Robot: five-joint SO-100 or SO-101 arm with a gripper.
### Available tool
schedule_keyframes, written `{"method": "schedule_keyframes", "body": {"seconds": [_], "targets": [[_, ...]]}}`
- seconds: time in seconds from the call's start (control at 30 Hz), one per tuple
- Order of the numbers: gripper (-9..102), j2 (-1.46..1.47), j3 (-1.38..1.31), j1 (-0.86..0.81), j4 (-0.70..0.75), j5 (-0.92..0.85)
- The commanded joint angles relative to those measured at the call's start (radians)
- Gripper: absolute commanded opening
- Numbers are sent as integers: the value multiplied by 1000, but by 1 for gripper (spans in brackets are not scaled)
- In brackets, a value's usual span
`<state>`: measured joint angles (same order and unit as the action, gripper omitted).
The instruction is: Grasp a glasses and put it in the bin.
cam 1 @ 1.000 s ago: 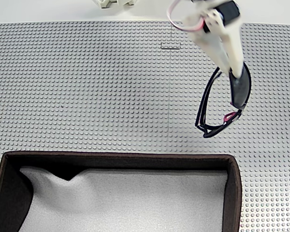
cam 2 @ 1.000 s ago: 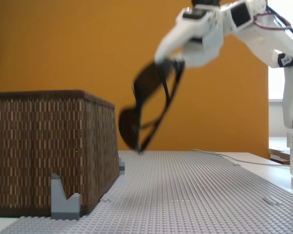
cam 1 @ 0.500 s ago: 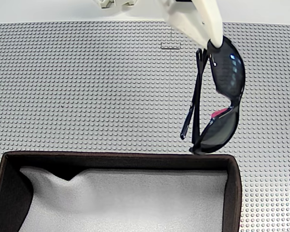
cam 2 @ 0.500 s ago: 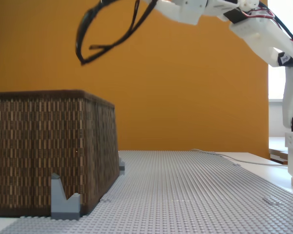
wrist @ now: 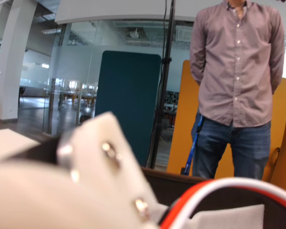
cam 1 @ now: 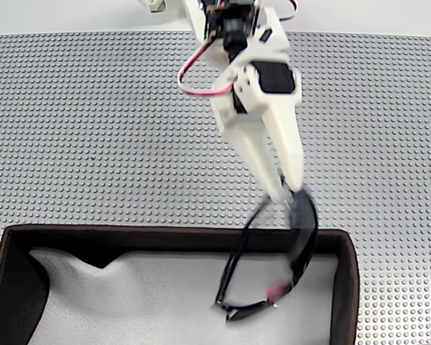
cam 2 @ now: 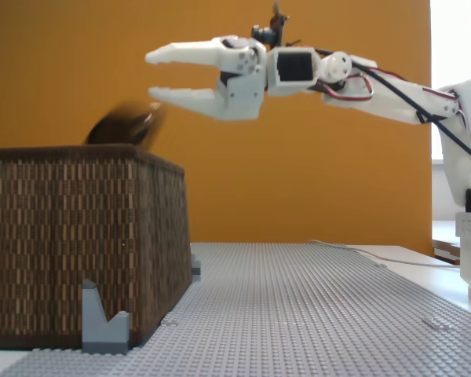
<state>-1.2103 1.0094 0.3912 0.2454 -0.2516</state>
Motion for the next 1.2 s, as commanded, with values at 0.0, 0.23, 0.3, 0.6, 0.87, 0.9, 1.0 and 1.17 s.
{"method": "schedule_keyframes", "body": {"seconds": [0.0,0.23,0.3,0.6,0.87,0.9,1.0,1.17], "targets": [[23,-9,-51,3,-8,0],[22,-84,-55,11,110,71],[21,-170,-37,17,169,89],[16,-945,854,-150,-12,-28],[14,-1422,1290,-302,132,20],[14,-1465,1327,-311,156,26],[13,-1557,1408,-337,227,57],[15,-1715,1588,-342,324,49]]}}
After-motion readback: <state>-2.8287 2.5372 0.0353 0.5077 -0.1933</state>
